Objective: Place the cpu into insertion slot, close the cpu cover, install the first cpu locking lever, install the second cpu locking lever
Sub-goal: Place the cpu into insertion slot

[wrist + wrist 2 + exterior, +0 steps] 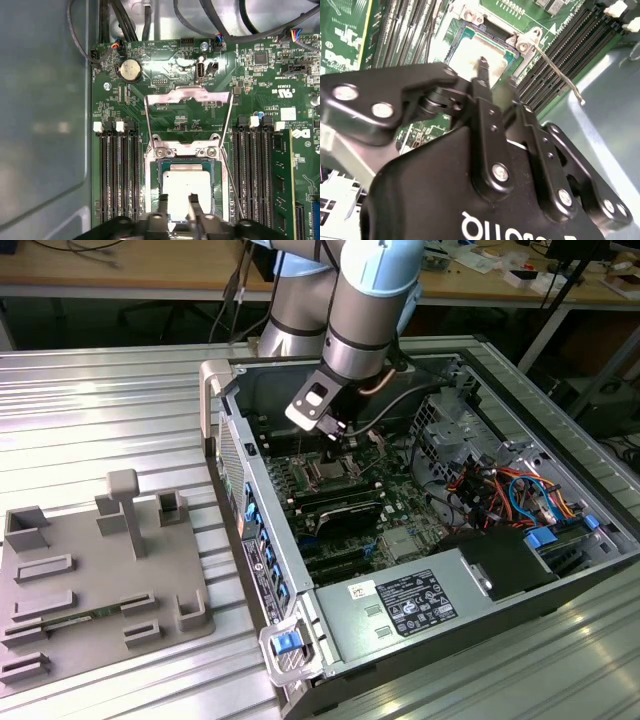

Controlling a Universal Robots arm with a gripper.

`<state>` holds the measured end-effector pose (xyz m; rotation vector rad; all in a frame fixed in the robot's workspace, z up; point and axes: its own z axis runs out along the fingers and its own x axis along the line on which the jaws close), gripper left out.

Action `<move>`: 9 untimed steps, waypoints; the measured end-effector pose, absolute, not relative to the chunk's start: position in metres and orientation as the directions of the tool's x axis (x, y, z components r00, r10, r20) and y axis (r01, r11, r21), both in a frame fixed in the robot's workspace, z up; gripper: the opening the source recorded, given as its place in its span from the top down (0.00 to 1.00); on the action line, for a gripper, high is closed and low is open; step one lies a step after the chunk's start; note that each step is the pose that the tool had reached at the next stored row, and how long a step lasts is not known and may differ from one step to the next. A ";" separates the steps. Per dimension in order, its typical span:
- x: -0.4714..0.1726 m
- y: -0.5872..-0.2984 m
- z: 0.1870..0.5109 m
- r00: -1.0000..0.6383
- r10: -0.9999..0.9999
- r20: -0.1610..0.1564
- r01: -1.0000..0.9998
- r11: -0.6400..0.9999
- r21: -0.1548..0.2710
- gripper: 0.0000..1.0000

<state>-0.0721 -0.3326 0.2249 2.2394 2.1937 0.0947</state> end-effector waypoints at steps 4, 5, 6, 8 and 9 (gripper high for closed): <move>-0.072 -0.333 0.225 0.020 0.999 0.039 0.999 -0.021 0.045 0.85; -0.072 -0.333 0.225 0.020 0.999 0.039 0.999 -0.021 0.045 0.85; -0.072 -0.333 0.225 0.020 0.999 0.039 0.999 -0.021 0.045 0.85; -0.072 -0.333 0.225 0.020 0.999 0.039 0.999 -0.021 0.045 0.85; -0.072 -0.333 0.225 0.020 0.999 0.039 0.999 -0.021 0.045 0.85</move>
